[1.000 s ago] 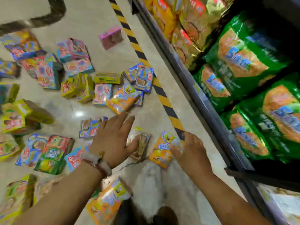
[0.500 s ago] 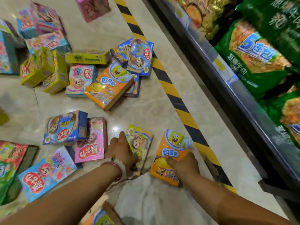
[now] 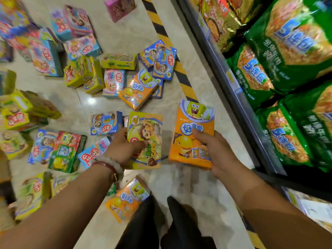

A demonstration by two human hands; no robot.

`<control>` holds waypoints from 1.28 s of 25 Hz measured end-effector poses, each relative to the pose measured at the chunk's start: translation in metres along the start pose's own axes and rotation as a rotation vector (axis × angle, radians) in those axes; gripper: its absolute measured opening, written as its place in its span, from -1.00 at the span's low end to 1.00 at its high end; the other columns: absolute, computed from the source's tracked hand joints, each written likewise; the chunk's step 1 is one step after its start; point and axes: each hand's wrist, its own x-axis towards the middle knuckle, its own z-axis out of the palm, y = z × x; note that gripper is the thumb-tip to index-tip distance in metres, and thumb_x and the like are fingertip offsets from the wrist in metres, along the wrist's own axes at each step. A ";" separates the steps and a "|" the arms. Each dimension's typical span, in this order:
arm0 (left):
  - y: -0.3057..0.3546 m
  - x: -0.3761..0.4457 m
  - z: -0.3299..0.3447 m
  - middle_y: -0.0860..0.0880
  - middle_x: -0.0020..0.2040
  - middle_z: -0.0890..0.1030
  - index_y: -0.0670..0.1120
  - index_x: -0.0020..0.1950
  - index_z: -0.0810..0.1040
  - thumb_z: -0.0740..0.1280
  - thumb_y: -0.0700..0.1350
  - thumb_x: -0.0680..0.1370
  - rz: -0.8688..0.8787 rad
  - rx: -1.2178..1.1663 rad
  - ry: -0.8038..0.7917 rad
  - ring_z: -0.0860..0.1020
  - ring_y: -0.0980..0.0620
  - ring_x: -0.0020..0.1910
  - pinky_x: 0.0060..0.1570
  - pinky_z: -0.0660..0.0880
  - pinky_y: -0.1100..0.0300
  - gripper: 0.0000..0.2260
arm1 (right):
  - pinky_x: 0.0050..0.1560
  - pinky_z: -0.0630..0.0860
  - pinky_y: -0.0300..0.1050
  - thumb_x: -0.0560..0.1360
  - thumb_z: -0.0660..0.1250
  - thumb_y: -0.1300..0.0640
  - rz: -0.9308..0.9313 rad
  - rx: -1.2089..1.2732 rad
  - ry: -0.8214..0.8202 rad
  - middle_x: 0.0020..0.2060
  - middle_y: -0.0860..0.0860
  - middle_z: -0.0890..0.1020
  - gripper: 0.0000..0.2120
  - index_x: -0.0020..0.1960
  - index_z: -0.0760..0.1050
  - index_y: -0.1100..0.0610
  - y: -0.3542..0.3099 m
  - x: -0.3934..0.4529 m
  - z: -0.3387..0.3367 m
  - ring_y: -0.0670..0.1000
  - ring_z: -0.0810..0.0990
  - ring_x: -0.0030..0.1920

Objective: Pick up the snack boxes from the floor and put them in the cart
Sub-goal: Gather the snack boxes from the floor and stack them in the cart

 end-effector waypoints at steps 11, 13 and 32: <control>0.255 -0.379 -0.112 -0.21 -0.17 0.61 -0.35 0.18 0.46 0.35 -0.40 0.45 0.250 -0.195 -0.042 0.57 0.14 -0.52 -0.55 0.44 0.36 -0.69 | -0.25 0.63 0.05 0.44 0.35 0.37 -0.242 -0.016 -0.238 -0.17 0.13 0.71 -0.74 0.11 0.51 0.22 -0.229 -0.390 0.012 0.09 0.68 -0.30; 0.276 -0.434 -0.130 -0.21 -0.24 0.62 -0.31 0.13 0.48 0.29 -0.42 0.48 0.285 -0.280 -0.083 0.57 0.10 -0.54 -0.58 0.45 0.33 -0.76 | -0.31 0.62 -0.01 0.46 0.32 0.38 -0.293 0.012 -0.277 -0.28 0.07 0.71 -0.81 0.01 0.53 0.16 -0.238 -0.448 0.018 0.04 0.67 -0.36; 0.204 -0.674 -0.187 -0.21 -0.11 0.68 -0.20 0.09 0.56 0.39 -0.29 0.33 0.385 -0.062 -0.565 0.67 -0.15 -0.24 -0.24 0.62 -0.08 -0.67 | -0.22 0.65 0.05 0.44 0.39 0.27 -0.566 0.329 0.105 -0.06 0.19 0.69 -0.72 0.15 0.52 0.23 -0.038 -0.746 -0.028 0.12 0.70 -0.22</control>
